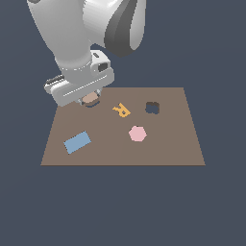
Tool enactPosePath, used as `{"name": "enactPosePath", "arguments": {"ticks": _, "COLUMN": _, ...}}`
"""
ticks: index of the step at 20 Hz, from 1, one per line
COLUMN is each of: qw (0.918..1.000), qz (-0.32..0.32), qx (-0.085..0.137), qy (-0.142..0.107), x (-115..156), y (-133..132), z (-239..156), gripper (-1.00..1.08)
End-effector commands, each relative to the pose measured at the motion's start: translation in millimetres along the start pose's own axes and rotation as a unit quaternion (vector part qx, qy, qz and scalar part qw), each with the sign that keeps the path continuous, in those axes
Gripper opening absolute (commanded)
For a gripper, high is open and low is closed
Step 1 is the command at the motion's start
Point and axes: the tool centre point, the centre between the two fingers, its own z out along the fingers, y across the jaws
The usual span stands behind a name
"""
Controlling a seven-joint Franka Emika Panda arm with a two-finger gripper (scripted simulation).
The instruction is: Insert a designated object into the corresponding slot on a board.
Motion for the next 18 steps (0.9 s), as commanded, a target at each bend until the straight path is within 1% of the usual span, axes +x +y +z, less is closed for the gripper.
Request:
{"name": "enactPosePath", "arguments": {"ticks": 1, "qw": 1.0, "qz": 0.002, "qx": 0.0, "qy": 0.0, "x": 0.1, "y": 0.5, "z": -0.2, "gripper": -1.0}}
{"name": "enactPosePath", "arguments": {"ticks": 11, "qw": 1.0, "qz": 0.001, "qx": 0.0, "qy": 0.0, "x": -0.4, "y": 0.7, "z": 10.0, "gripper": -1.0}}
{"name": "enactPosePath", "arguments": {"ticks": 12, "qw": 1.0, "qz": 0.001, "qx": 0.0, "qy": 0.0, "x": -0.4, "y": 0.7, "z": 10.0, "gripper": 1.0}}
{"name": "enactPosePath", "arguments": {"ticks": 18, "qw": 1.0, "qz": 0.001, "qx": 0.0, "qy": 0.0, "x": -0.4, "y": 0.7, "z": 10.0, "gripper": 1.0}}
